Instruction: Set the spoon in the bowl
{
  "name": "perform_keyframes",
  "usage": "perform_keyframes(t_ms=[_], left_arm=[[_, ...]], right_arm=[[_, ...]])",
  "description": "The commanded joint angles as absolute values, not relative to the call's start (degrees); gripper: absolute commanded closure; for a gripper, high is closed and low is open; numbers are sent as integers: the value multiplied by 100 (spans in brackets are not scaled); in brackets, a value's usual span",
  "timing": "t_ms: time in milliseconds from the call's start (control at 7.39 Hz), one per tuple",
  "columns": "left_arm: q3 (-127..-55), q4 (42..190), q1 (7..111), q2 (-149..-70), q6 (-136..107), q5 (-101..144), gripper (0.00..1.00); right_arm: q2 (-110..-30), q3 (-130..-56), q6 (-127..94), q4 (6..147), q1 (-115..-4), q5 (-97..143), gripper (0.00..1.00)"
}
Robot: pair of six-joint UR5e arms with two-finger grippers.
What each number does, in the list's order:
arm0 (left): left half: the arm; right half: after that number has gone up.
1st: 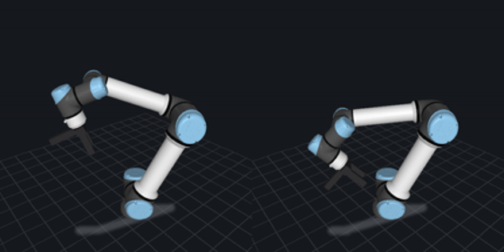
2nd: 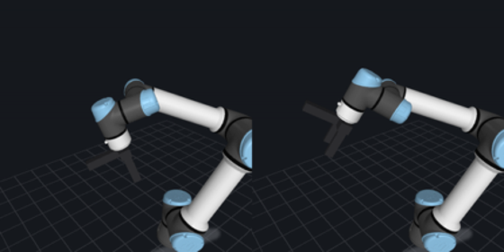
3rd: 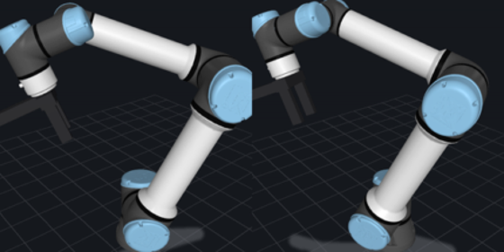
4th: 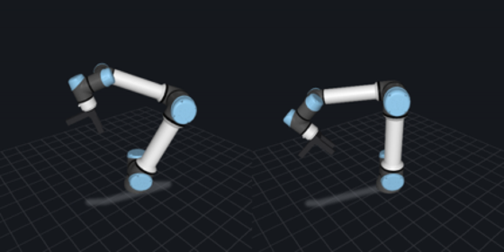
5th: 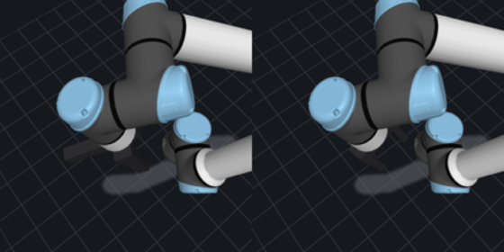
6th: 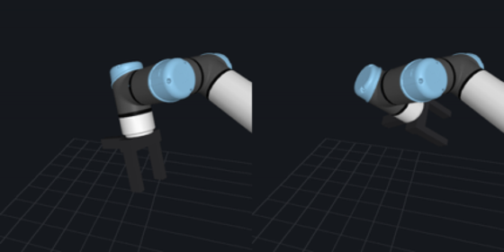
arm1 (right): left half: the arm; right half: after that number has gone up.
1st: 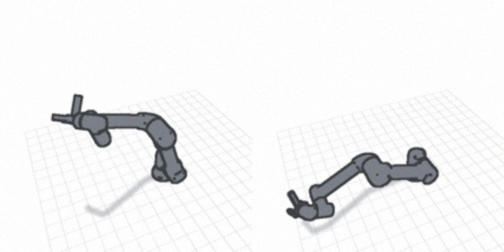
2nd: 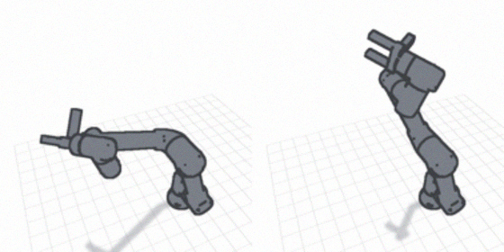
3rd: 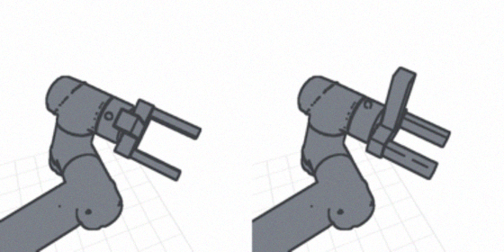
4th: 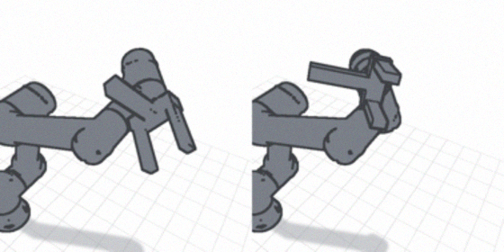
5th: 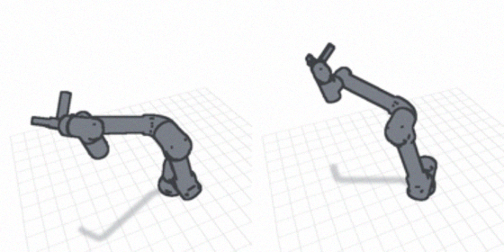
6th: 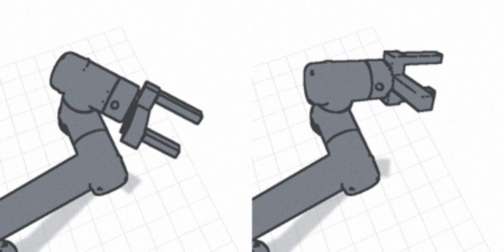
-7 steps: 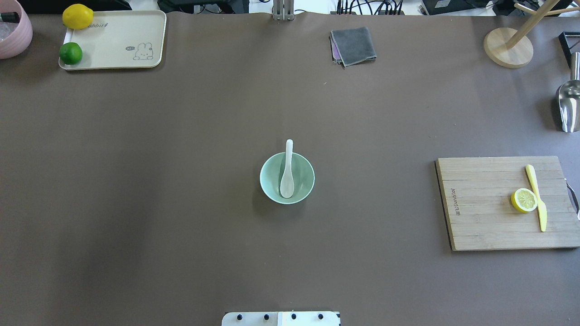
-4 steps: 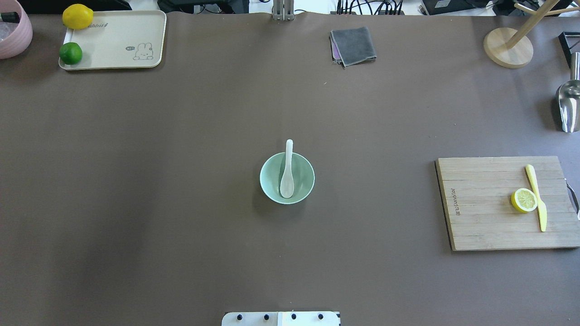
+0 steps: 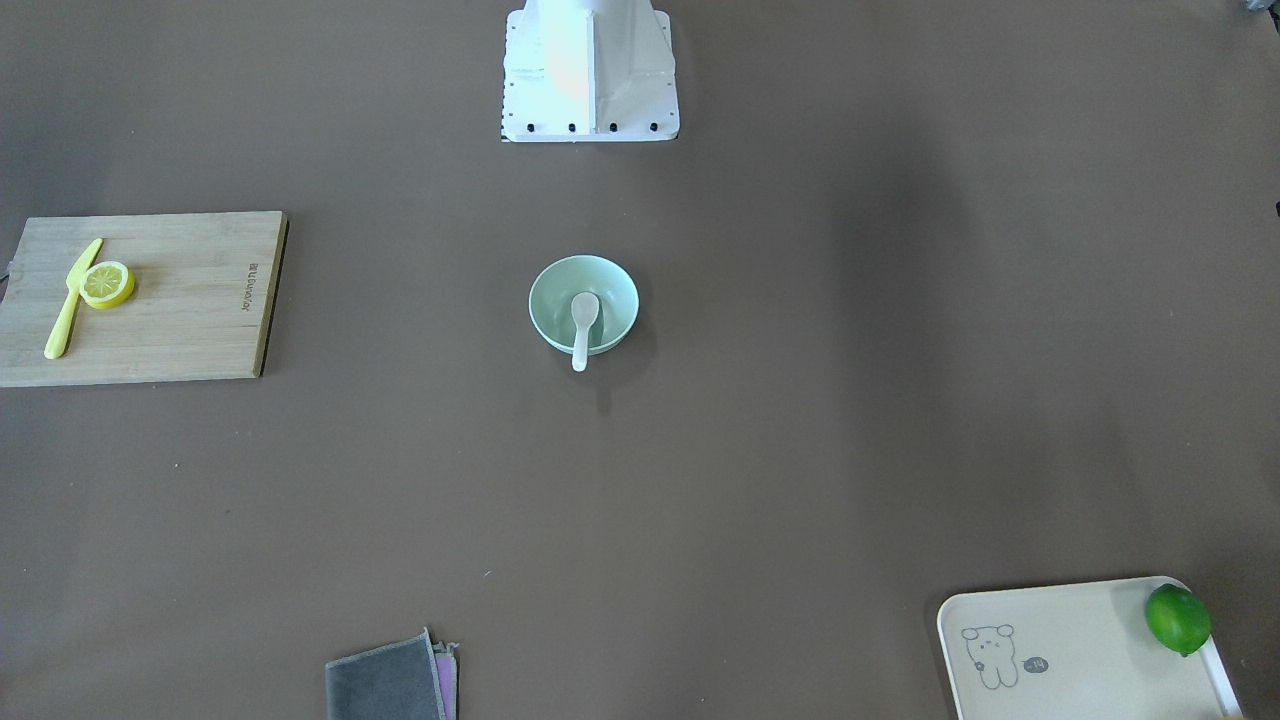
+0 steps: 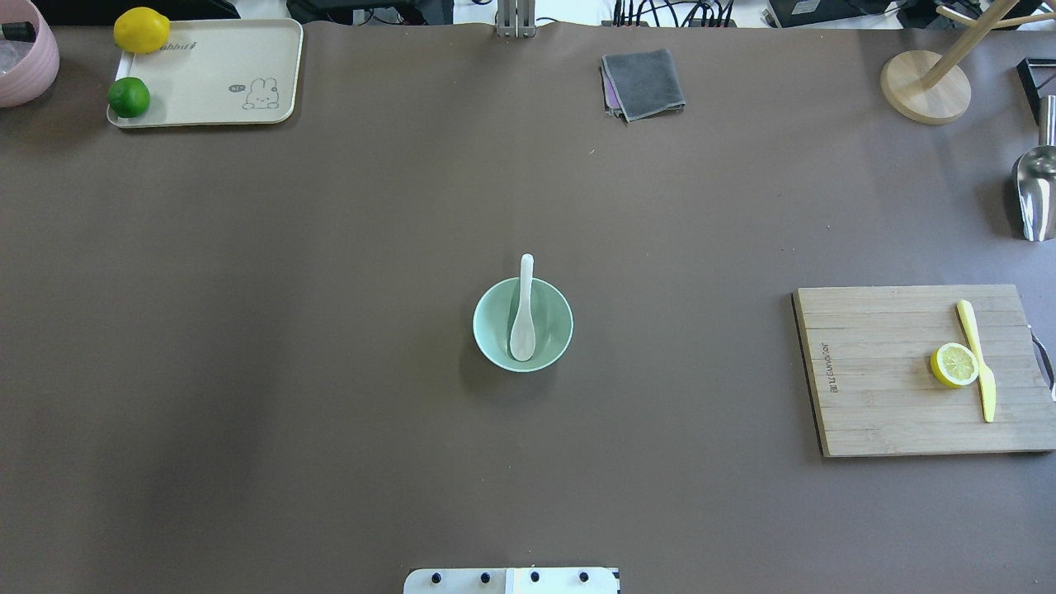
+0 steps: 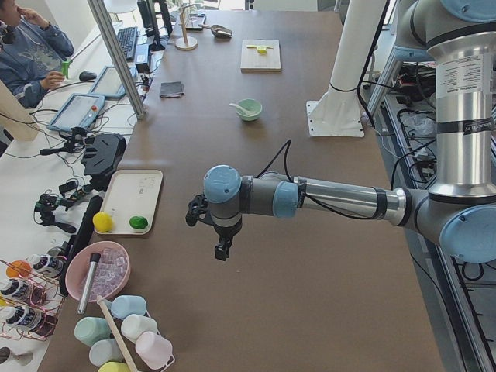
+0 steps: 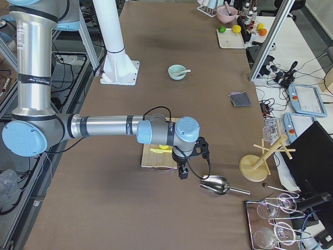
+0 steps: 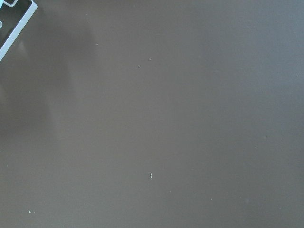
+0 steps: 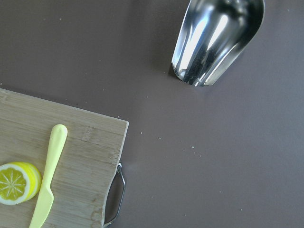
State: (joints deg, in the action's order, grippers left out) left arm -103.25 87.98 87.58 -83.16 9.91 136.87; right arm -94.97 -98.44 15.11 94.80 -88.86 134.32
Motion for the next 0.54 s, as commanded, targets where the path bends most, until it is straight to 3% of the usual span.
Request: perform_keyframes(t_ms=[0, 406], left_arm=[[-10389, 8798, 8763, -8297, 984, 13693, 2], [-10432, 8824, 8763, -8393, 976, 13693, 2]], right_arm=[[-9501, -9861, 1503, 9475, -8886, 13430, 0], [-9545, -9818, 1538, 9475, -8895, 13430, 0]])
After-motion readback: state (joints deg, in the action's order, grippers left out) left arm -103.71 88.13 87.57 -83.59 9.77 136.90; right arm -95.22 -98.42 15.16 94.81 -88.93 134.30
